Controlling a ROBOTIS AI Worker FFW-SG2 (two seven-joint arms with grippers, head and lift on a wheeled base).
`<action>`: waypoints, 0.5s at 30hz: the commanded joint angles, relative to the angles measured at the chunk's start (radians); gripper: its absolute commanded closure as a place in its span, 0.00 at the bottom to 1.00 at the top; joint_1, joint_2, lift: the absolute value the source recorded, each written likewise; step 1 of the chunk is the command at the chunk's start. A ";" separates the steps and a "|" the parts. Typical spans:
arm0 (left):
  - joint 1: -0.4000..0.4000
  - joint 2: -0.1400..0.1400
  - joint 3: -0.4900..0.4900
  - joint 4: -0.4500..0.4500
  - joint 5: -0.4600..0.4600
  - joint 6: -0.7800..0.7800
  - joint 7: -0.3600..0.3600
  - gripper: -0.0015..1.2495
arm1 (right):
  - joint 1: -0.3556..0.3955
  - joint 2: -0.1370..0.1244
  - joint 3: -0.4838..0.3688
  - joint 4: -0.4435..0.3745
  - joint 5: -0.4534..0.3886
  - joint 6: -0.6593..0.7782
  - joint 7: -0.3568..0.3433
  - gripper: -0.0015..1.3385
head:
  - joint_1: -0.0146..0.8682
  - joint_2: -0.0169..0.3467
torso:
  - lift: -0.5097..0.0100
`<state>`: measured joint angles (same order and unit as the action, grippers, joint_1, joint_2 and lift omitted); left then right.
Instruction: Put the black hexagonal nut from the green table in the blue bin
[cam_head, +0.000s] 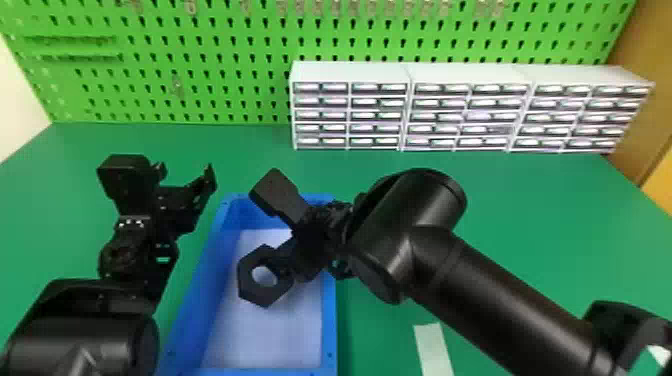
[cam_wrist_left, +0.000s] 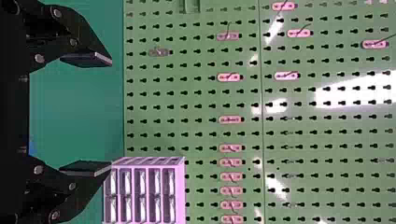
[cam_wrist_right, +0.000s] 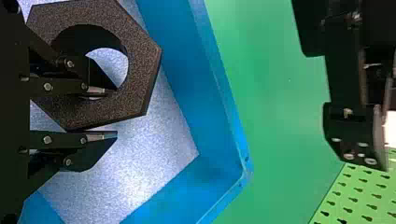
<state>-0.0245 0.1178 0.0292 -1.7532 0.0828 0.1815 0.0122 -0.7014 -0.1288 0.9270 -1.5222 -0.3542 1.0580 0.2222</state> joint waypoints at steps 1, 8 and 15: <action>0.000 0.000 0.000 0.000 -0.002 0.001 0.000 0.37 | -0.001 0.002 0.003 0.008 -0.006 -0.003 -0.001 0.80 | 0.79 0.19 | 0.79; 0.000 0.000 0.000 0.000 -0.002 0.001 0.000 0.37 | -0.003 0.000 0.003 0.008 -0.005 -0.004 -0.001 0.77 | 0.79 0.19 | 0.79; 0.000 0.000 0.000 0.000 -0.002 0.001 0.000 0.37 | -0.003 0.000 0.003 0.008 -0.005 -0.004 -0.001 0.56 | 0.79 0.19 | 0.79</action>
<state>-0.0246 0.1181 0.0294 -1.7534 0.0813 0.1826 0.0122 -0.7041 -0.1288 0.9296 -1.5143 -0.3592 1.0540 0.2209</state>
